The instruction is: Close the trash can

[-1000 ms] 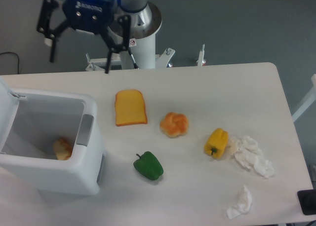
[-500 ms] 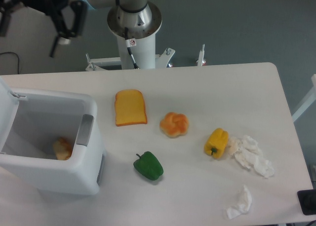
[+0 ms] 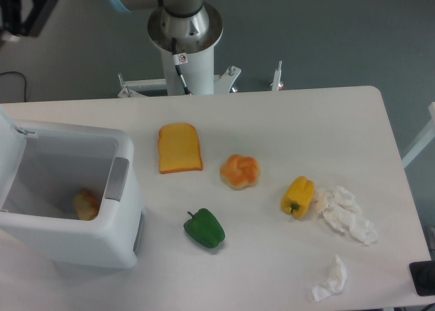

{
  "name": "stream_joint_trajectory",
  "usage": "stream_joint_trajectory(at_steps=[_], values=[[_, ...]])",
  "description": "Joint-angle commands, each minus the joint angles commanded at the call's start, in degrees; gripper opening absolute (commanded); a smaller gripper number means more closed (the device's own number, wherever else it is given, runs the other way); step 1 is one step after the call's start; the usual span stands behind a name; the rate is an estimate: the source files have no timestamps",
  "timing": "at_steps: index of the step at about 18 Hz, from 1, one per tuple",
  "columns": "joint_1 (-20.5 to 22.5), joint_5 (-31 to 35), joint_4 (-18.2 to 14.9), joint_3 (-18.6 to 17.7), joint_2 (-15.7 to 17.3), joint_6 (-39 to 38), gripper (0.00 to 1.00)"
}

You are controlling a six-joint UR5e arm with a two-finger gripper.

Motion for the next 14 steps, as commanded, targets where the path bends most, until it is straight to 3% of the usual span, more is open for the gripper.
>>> stream_joint_trajectory(at_steps=[14], values=[[-8.2,-0.2,0.1,0.6,-5.4,0.0,1.0]])
